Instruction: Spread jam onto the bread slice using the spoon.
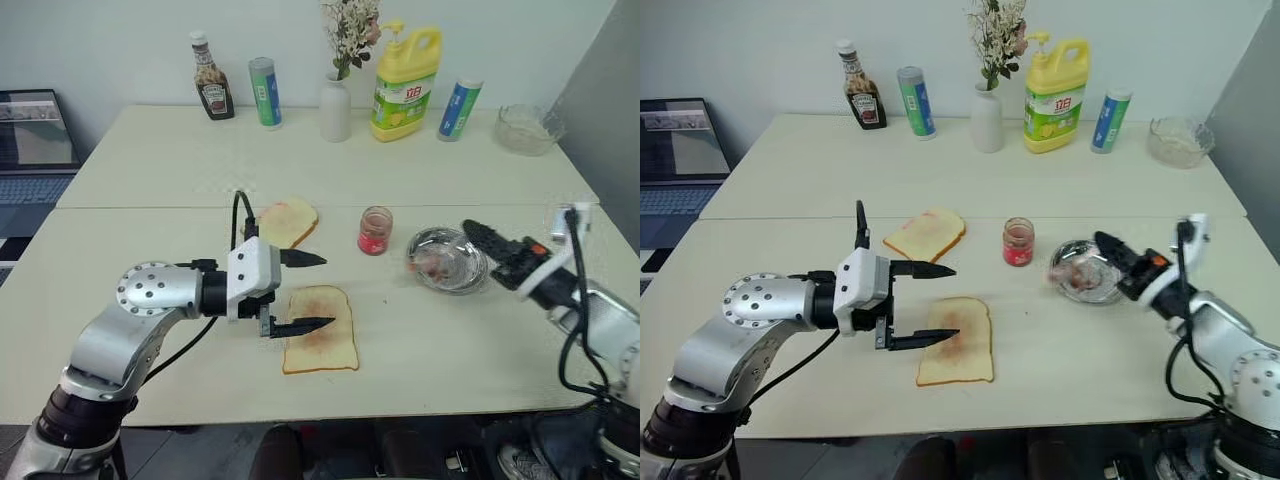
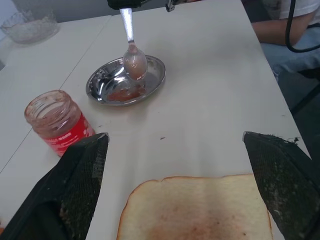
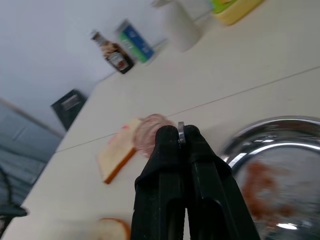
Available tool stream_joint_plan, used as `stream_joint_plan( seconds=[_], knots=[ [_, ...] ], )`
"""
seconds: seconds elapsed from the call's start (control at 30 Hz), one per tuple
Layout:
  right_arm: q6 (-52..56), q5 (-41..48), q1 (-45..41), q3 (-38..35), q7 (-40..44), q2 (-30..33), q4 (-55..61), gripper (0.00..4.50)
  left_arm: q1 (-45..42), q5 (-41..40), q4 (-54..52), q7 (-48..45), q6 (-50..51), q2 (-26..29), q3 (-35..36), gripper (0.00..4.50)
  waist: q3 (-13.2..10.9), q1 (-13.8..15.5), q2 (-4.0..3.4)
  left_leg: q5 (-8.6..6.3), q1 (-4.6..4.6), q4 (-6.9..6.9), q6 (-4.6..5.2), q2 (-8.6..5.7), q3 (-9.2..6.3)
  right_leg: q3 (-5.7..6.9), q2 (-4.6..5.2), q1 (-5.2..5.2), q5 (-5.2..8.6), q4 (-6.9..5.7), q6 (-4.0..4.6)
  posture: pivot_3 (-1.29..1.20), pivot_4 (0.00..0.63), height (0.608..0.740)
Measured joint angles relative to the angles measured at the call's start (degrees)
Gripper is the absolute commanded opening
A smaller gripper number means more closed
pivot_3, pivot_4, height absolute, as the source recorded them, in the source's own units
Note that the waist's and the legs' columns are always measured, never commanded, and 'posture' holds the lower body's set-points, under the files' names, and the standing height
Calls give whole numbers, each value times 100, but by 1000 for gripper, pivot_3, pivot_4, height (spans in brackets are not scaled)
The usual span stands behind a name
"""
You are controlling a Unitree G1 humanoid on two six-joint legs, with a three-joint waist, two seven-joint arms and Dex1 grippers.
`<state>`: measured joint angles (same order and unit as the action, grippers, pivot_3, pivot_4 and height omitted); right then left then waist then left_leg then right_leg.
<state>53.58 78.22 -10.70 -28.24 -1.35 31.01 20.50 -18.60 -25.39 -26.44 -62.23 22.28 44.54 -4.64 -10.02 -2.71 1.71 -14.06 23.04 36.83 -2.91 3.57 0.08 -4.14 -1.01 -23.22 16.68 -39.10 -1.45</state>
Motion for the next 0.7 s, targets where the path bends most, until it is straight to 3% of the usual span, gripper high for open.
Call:
stream_joint_plan(
  seconds=[0.37, 0.7],
  knots=[
    [-931, -1357, -500, 16, 215, -343, -1776, 38, -628, 376, 527, 71, -185, -744, -644, 4500, 1, -24, -3, 1, -3, 7, 1, -2, 6, -7, -2, 4, -3, -1, -2, 0, 150, 740],
    [-1049, -1870, -973, 49, 537, -501, -2561, 38, -897, 399, 579, 318, 35, -1108, -738, 4500, 2, 3, -6, 1, -1, 6, 1, -2, 4, -5, -1, 4, -3, -1, -2, 0, 150, 740]
  ],
)
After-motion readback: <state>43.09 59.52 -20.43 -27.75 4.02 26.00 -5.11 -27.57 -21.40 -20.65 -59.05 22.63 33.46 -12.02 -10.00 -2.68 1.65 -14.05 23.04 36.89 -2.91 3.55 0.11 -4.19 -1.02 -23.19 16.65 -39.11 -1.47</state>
